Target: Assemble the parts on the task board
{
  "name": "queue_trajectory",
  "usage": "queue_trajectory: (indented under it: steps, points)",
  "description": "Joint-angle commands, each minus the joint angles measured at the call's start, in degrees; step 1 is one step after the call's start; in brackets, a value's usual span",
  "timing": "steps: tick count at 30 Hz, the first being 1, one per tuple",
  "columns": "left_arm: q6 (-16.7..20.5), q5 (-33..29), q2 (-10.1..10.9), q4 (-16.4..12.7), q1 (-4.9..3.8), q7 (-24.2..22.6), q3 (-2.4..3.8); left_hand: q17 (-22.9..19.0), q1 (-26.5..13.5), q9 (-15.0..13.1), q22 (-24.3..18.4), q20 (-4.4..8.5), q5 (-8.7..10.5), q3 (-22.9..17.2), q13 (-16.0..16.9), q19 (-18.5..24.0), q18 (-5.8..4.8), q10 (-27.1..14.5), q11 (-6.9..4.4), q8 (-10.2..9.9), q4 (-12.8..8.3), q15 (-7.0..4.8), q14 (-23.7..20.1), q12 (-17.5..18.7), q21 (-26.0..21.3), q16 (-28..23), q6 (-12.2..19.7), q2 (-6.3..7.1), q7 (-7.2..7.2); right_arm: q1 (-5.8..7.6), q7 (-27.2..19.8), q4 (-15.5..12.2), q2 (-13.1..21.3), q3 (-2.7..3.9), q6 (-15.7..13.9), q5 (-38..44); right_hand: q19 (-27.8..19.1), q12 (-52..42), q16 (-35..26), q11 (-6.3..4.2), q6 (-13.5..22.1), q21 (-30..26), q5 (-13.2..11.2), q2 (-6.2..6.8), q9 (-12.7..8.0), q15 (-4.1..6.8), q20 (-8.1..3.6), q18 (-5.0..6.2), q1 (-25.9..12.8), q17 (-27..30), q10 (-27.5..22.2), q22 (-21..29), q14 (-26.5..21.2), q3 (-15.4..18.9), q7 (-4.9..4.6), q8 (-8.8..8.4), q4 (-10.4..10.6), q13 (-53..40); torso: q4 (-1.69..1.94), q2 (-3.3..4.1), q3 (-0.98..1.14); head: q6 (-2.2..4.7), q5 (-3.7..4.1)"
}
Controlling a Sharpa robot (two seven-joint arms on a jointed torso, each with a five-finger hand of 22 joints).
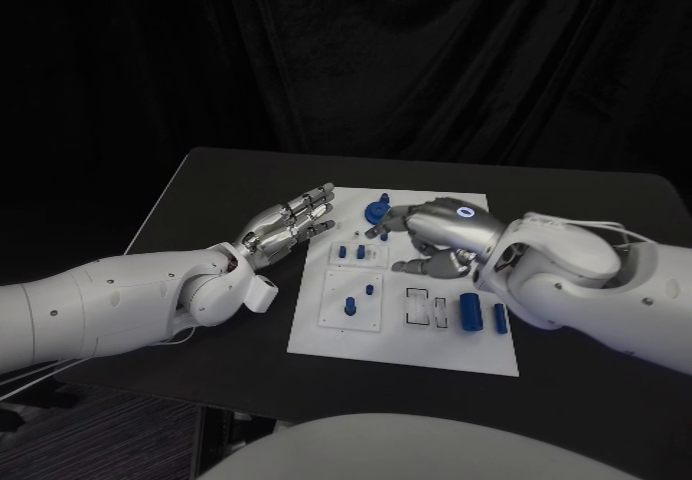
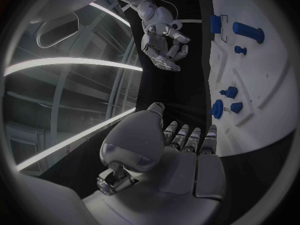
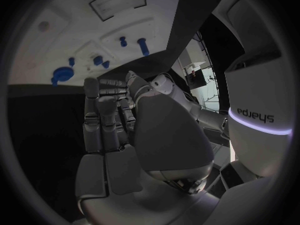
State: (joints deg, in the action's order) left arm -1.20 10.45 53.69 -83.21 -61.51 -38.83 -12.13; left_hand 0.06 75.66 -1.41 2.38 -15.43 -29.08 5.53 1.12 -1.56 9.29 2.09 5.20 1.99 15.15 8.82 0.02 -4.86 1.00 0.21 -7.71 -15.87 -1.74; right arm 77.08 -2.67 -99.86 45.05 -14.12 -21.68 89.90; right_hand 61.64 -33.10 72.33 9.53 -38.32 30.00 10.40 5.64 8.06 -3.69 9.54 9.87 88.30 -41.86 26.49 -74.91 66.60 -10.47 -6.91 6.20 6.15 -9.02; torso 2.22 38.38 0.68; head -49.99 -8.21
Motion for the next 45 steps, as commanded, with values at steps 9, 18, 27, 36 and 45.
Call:
queue_trajectory:
  steps: [9,18,27,36,45]
  points:
    - [10.3,0.0,2.8,-4.6,-0.2,-8.7,0.08,-0.1,-0.6,-0.1,-1.1,2.22,-0.31,0.9,0.1,0.9,-0.12,0.8,0.27,0.4,1.2,-0.6,0.0,-0.7,-0.5,-0.2,-1.2,0.3,0.46,3.92,2.6,-3.7,12.3,-0.07,3.4,-23.7,0.5,-34.1,-3.6,-5.28,-11.1,-1.0,1.8,-1.52,5.6,3.31,-2.69,0.59,-2.6,5.4,15.1,-1.0,0.2,-0.3,-1.5,11.58,1.8,-18.6,0.13,0.07,-0.13,-0.01,3.85]
    - [9.0,0.0,3.9,-7.3,-2.05,-8.8,0.11,-0.1,0.4,-0.1,-1.5,5.88,-0.48,0.9,0.1,1.1,-3.35,1.0,0.92,0.2,0.8,-1.04,0.0,-0.8,-0.6,-0.2,-1.3,-0.06,1.52,2.4,15.0,-5.7,18.8,-0.1,11.0,-27.8,0.9,-50.3,2.9,-5.82,-8.8,-3.3,-1.4,-1.69,8.8,3.3,-2.74,0.5,-9.3,-8.2,33.8,-1.0,4.9,3.0,-0.71,18.35,7.4,-48.3,-0.23,0.0,-0.74,-0.01,9.37]
    - [6.7,0.0,3.3,-7.1,-2.44,-8.7,0.09,-0.1,1.0,-0.1,-1.3,5.41,-0.51,0.4,0.1,1.0,-3.41,0.6,1.04,0.1,0.6,-0.69,0.0,-0.3,-0.5,-0.2,-1.2,-0.21,1.82,-1.34,22.5,-6.9,20.2,-0.11,11.7,-24.0,13.7,-56.2,9.2,-9.1,-8.1,12.4,1.1,-3.73,14.3,6.34,-5.89,-1.59,-20.2,-24.2,58.1,-3.9,16.4,6.6,2.1,28.81,10.6,-74.0,0.02,0.05,-0.58,-0.01,12.53]
    - [5.7,0.0,3.6,-6.9,-2.47,-8.5,0.06,-0.1,1.2,0.0,-1.1,4.66,-0.49,0.0,0.0,0.8,-3.0,0.5,1.21,0.0,0.4,-0.46,0.0,-0.2,-0.4,-0.2,-1.0,-0.23,1.84,-4.48,25.8,-8.5,19.8,-0.11,4.0,-11.9,19.6,-56.9,14.2,-10.43,-4.9,22.7,1.8,-3.06,21.9,8.24,-7.76,-3.48,-26.7,-39.6,63.5,-6.4,21.7,6.4,3.81,38.11,10.5,-81.0,-0.35,0.08,-0.55,-0.01,12.0]
    - [4.9,-2.6,3.3,-6.6,-2.47,-8.2,0.05,-0.1,1.5,0.0,-1.1,3.68,-0.59,-0.3,0.0,0.8,-2.27,0.4,1.21,-0.2,0.1,-0.24,0.0,0.0,-0.4,-0.2,-0.8,-0.13,1.25,-6.76,29.3,-8.9,18.6,-0.11,2.3,-6.3,19.0,-56.9,17.6,-10.38,-5.9,25.5,3.8,-1.41,24.2,7.83,-7.32,-3.94,-30.2,-48.0,63.5,-7.4,23.3,4.3,3.94,39.6,10.5,-81.0,-0.25,0.06,-0.4,-0.01,12.03]
